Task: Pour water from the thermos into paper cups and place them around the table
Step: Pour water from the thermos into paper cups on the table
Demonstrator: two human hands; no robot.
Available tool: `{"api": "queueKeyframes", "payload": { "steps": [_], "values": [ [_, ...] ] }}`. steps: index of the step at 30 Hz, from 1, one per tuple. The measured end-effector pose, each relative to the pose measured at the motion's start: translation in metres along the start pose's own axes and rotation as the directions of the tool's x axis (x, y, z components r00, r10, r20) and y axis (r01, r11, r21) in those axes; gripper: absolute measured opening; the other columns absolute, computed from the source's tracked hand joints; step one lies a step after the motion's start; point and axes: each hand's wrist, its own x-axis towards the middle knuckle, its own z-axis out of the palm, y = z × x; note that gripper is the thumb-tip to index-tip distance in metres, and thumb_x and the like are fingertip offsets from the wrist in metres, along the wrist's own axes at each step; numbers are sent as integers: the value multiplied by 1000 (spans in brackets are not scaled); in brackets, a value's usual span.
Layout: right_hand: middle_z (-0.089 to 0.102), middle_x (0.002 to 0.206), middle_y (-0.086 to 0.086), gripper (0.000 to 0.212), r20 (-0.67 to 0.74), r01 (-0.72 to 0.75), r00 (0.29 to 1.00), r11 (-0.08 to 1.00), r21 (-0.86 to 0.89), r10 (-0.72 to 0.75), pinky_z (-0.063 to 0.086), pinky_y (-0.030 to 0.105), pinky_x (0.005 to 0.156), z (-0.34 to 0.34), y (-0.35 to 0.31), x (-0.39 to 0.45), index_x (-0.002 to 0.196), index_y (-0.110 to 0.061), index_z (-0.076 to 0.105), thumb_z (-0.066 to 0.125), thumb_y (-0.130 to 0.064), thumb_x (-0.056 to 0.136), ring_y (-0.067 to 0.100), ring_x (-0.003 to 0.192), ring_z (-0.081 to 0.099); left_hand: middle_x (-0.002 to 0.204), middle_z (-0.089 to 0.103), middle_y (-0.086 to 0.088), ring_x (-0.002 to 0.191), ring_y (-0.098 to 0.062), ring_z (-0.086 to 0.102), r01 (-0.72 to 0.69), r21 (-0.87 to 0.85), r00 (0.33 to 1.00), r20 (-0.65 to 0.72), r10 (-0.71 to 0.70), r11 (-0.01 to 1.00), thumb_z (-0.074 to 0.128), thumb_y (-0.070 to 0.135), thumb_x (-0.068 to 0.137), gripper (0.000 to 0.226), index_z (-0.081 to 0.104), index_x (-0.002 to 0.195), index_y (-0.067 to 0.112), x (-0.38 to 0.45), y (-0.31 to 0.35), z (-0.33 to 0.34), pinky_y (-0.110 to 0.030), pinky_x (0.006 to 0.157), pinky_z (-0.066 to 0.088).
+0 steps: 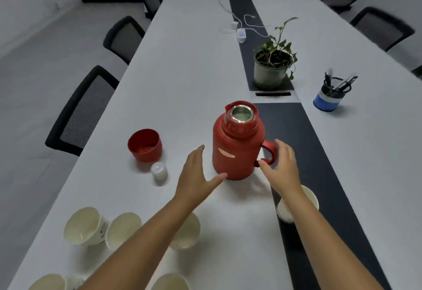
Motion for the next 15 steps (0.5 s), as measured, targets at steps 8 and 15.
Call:
{"api": "queueKeyframes", "payload": {
  "steps": [8, 15],
  "values": [
    [48, 60, 13, 34, 128, -111, 984, 988, -109, 125, 29, 31, 55, 11, 12, 59, 50, -14, 32, 53, -1, 72, 26, 63, 42, 119, 48, 19, 98, 19, 50, 78, -382, 974, 225, 11, 921, 78, 20, 51, 77, 35, 110, 44, 82, 19, 15, 2, 75, 40],
    [29, 40, -5, 50, 47, -31, 998, 999, -19, 31, 19, 25, 45, 13, -8, 27, 41, -22, 24, 57, 2, 69, 12, 43, 26, 116, 53, 15, 104, 9, 52, 40, -418, 980, 193, 46, 908, 78, 29, 37, 85, 38, 110, 42, 61, 20, 0, -5, 78, 43]
  ]
}}
